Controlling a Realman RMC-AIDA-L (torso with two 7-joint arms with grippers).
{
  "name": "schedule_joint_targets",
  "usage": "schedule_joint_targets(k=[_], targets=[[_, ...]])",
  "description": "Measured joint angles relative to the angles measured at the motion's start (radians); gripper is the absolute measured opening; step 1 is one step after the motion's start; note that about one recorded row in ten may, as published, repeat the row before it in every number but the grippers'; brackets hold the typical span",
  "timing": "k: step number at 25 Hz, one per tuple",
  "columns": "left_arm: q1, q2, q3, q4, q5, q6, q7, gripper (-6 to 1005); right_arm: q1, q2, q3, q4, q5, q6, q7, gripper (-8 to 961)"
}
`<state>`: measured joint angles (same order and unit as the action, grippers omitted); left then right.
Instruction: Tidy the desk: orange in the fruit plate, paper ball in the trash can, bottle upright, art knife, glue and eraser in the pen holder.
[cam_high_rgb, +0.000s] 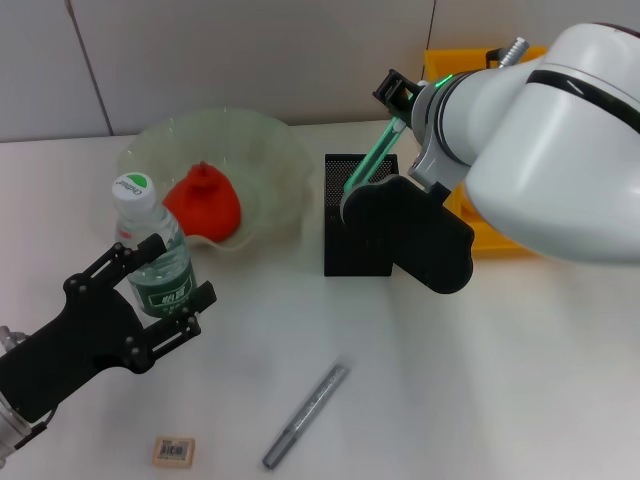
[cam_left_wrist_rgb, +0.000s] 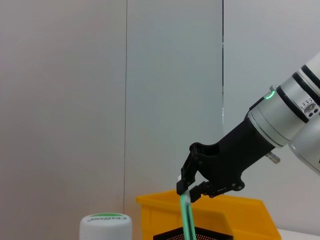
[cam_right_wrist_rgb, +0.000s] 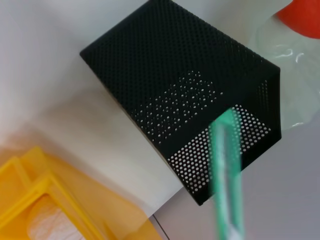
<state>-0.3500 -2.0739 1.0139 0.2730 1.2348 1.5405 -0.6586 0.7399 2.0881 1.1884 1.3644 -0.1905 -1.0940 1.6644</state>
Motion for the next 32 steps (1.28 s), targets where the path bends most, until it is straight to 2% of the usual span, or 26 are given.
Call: schedule_joint_targets(k=[11, 19, 23, 30, 32], targets=[[0.000, 0.000, 0.000, 0.000, -0.002, -0.003, 0.001, 808, 0.001, 0.000, -0.005, 0.010, -0.017, 0.015, 0.027, 319], [0.002, 0.000, 0.000, 0.000, -0.002, -0.006, 0.002, 808, -0.006, -0.002, 0.032, 0.051, -0.027, 0.077, 0.131, 444], [0.001, 0.000, 0.000, 0.000, -0.002, -0.006, 0.003, 809, -0.044, -0.002, 0.108, 0.098, 0.021, 0.162, 0.165, 513], [-0.002, 0.000, 0.000, 0.000, -0.002, -0.006, 0.004, 809, -0.104, -0.003, 0.151, 0.147, 0.026, 0.275, 0.283, 730], [-0.002, 0.000, 0.000, 0.000, -0.003, -0.003, 0.004, 808, -0.127, -0.003, 0.170, 0.172, 0.036, 0.306, 0.325, 747]])
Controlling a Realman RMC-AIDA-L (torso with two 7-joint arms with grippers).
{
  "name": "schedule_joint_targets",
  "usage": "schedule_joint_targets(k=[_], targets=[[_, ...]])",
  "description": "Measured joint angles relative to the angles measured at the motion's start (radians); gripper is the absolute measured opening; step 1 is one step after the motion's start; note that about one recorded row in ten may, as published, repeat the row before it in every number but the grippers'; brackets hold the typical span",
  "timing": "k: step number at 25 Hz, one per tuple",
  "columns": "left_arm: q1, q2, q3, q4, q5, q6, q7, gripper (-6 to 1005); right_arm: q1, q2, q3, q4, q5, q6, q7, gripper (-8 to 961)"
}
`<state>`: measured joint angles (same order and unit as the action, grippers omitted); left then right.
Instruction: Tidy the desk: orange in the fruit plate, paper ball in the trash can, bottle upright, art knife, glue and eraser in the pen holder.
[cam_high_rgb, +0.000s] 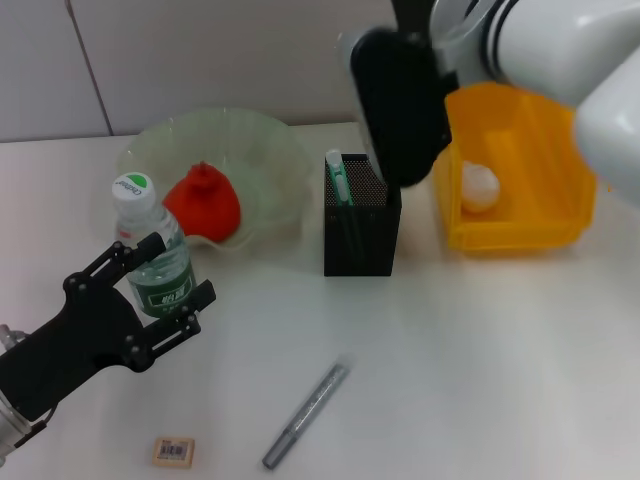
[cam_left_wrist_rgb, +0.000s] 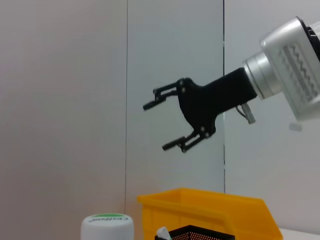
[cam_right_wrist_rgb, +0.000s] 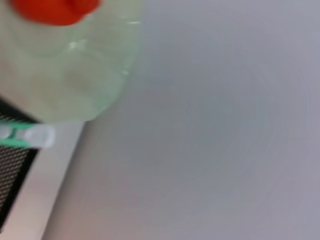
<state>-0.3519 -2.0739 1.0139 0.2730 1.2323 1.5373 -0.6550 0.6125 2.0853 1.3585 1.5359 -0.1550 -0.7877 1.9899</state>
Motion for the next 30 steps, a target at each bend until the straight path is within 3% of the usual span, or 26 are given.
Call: schedule_joint_targets(k=[10, 20, 21, 22, 25, 26, 30], targets=[[0.002, 0.000, 0.000, 0.000, -0.004, 0.006, -0.005, 809, -0.093, -0.002, 0.156, 0.096, 0.326, 0.110, 0.067, 821], [-0.005, 0.000, 0.000, 0.000, -0.035, 0.009, -0.006, 808, -0.194, -0.006, 0.288, 0.053, 0.993, 0.182, 0.015, 815], [-0.005, 0.000, 0.000, 0.000, -0.042, 0.009, -0.004, 808, -0.211, -0.006, 0.317, 0.023, 1.186, 0.161, -0.073, 815], [-0.005, 0.000, 0.000, 0.000, -0.044, 0.009, -0.004, 808, -0.211, -0.006, 0.317, 0.023, 1.186, 0.161, -0.073, 815], [-0.006, 0.000, 0.000, 0.000, -0.046, 0.009, -0.003, 809, -0.231, -0.007, 0.377, -0.035, 1.500, 0.071, -0.248, 815], [-0.007, 0.000, 0.000, 0.000, -0.047, 0.009, -0.003, 809, -0.241, -0.006, 0.425, -0.079, 1.668, -0.032, -0.345, 815], [-0.007, 0.000, 0.000, 0.000, -0.049, 0.009, -0.003, 809, -0.252, -0.006, 0.473, -0.142, 1.787, -0.177, -0.419, 815]])
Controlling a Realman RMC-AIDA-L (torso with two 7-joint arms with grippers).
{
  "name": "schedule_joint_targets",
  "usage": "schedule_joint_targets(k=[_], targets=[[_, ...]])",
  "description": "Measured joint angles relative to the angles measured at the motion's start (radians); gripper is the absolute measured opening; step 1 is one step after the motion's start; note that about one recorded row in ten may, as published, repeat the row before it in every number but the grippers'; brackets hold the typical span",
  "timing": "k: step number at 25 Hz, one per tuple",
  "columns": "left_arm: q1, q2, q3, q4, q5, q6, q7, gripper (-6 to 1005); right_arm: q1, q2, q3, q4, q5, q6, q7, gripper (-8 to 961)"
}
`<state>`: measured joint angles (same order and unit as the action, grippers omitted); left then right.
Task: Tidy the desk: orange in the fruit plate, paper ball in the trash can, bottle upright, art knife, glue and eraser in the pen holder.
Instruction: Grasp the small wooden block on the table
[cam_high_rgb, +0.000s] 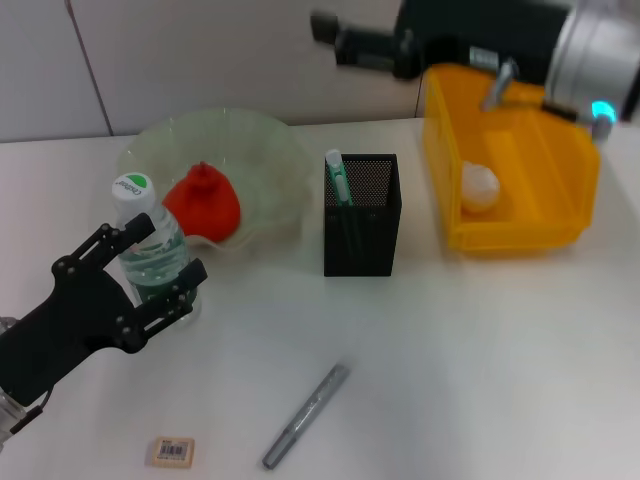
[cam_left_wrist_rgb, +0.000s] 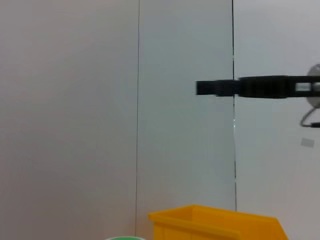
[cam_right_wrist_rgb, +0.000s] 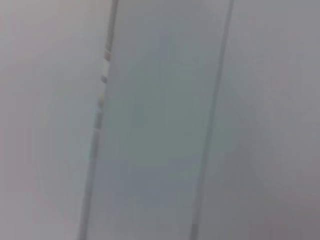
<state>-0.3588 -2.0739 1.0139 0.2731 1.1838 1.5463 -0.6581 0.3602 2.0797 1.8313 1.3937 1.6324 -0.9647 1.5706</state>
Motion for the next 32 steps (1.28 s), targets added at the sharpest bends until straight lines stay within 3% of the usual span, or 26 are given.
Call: schedule_joint_targets(k=[1, 5, 6, 11, 17, 28, 32], targets=[[0.000, 0.000, 0.000, -0.001, 0.000, -0.001, 0.000, 808, -0.010, 0.000, 0.026, -0.054, 0.035, -0.103, -0.057, 815], [0.000, 0.000, 0.000, -0.011, -0.002, -0.005, 0.002, 808, -0.028, 0.000, 0.060, -0.136, 0.091, -0.254, -0.170, 815], [0.000, 0.000, 0.001, -0.013, -0.003, -0.006, 0.004, 808, -0.042, 0.000, 0.086, -0.196, 0.128, -0.358, -0.245, 815], [0.015, 0.000, 0.000, -0.025, -0.005, -0.003, 0.047, 809, -0.055, -0.002, 0.199, -0.339, 0.146, -0.551, -0.317, 815], [0.041, 0.002, 0.000, -0.023, -0.005, 0.000, 0.052, 807, -0.061, -0.003, 0.308, -0.457, 0.123, -0.643, -0.352, 815], [0.095, 0.012, 0.011, -0.015, 0.007, -0.020, 0.041, 805, -0.094, 0.001, 0.392, -0.612, 0.119, -0.646, -0.466, 815], [0.106, 0.041, 0.012, -0.001, 0.017, -0.051, -0.032, 804, -0.085, -0.002, 0.409, -0.679, 0.122, -0.648, -0.481, 815]])
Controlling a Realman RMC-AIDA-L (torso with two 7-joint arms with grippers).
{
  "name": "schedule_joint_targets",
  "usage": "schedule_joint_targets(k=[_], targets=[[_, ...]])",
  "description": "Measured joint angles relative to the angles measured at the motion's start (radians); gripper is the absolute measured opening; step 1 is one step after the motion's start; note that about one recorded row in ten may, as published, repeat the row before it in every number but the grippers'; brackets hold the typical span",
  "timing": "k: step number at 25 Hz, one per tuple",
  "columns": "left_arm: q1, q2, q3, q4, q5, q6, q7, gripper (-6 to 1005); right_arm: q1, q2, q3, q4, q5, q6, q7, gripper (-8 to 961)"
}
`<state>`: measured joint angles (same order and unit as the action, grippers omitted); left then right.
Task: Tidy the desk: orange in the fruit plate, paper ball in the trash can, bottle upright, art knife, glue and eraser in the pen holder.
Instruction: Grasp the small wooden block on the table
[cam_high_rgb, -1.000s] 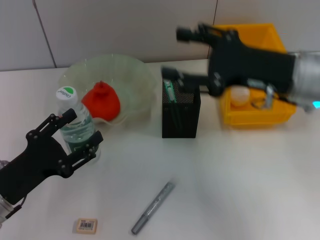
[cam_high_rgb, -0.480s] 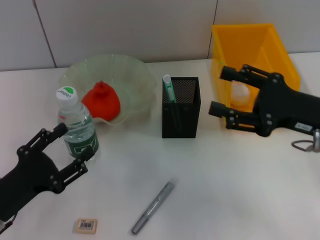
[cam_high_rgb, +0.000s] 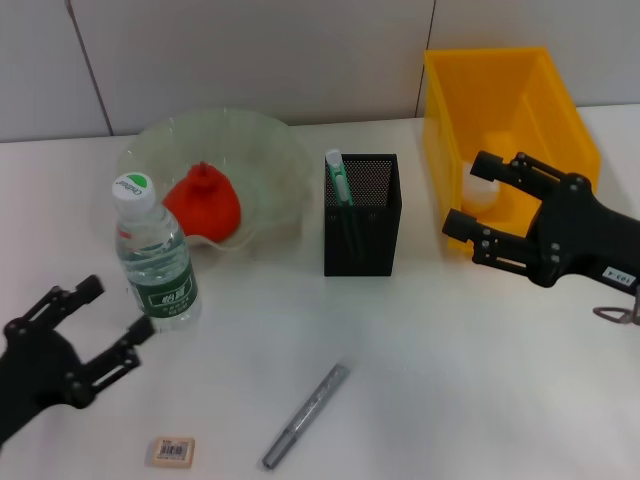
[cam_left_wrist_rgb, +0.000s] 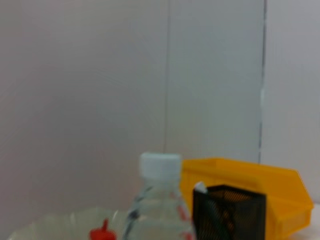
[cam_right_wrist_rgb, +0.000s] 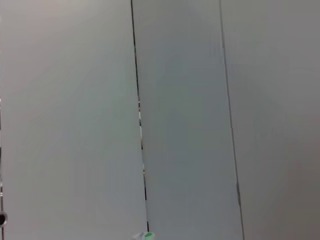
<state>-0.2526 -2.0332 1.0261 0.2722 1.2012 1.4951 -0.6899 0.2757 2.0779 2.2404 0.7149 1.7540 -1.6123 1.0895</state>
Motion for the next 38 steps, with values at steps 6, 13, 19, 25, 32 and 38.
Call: schedule_joint_targets(k=[6, 13, 19, 25, 32, 38], targets=[[0.023, 0.049, -0.009, 0.091, 0.015, -0.102, -0.161, 802, 0.002, 0.001, 0.003, -0.054, 0.002, 0.002, -0.033, 815], [0.046, 0.122, -0.014, 0.330, 0.175, -0.247, -0.556, 802, 0.012, 0.000, 0.004, -0.084, -0.002, 0.014, -0.044, 815], [0.031, 0.102, -0.097, 0.540, 0.467, -0.271, -0.837, 802, 0.029, -0.001, 0.004, -0.108, -0.003, 0.027, -0.045, 815], [-0.031, 0.068, -0.173, 0.709, 0.805, -0.261, -1.088, 801, 0.031, -0.003, 0.004, -0.104, 0.001, 0.016, -0.043, 814], [-0.068, 0.009, -0.168, 0.916, 1.078, -0.218, -1.291, 801, 0.036, -0.011, -0.016, -0.077, -0.089, -0.035, -0.032, 814], [-0.104, -0.028, -0.164, 1.018, 1.227, -0.125, -1.382, 801, 0.041, -0.010, -0.013, -0.035, -0.223, -0.039, 0.013, 814]])
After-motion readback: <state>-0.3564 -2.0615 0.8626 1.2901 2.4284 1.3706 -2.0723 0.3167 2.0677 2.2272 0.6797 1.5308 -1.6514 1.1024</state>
